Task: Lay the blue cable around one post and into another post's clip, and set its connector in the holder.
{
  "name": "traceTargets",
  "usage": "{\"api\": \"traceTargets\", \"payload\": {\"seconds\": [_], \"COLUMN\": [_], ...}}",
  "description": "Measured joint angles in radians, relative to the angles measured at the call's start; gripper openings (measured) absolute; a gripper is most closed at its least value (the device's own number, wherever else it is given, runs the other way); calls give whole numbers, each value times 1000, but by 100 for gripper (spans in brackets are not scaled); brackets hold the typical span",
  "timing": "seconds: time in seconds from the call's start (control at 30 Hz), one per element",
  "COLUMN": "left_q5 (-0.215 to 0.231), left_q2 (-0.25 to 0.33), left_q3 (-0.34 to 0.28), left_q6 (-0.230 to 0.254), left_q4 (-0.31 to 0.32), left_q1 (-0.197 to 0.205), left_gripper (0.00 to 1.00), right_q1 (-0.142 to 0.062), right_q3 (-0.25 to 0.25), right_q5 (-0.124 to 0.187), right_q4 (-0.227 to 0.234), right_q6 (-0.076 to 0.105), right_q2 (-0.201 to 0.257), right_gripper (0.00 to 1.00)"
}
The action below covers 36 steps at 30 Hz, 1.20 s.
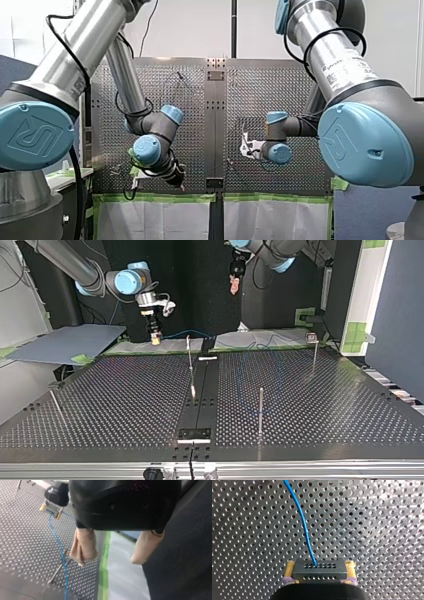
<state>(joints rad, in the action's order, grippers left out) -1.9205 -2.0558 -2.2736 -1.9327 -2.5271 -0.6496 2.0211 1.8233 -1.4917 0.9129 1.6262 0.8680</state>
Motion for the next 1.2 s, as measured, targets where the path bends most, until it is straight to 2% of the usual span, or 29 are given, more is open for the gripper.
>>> {"api": "traceTargets", "payload": {"seconds": [0.4, 0.57, 0.77, 0.97, 1.2], "left_q5": [-110, -136, -112, -85, -90], "left_q2": [-12, -32, -86, -135, -146], "left_q3": [17, 27, 65, 106, 130], "left_q6": [-22, -63, -121, -177, -249], "left_q4": [131, 188, 248, 304, 376], "left_q1": [7, 2, -11, -27, -42], "left_gripper": [100, 100, 100, 100, 100], "right_q1": [27, 41, 54, 62, 66], "right_q3": [0, 0, 0, 0, 1], "right_q5": [10, 16, 28, 32, 30], "right_q4": [-3, -5, -9, -27, -34], "right_q6": [1, -1, -1, 1, 2], "right_q2": [1, 1, 9, 44, 59], "right_gripper": [0, 0, 0, 0, 0]}}
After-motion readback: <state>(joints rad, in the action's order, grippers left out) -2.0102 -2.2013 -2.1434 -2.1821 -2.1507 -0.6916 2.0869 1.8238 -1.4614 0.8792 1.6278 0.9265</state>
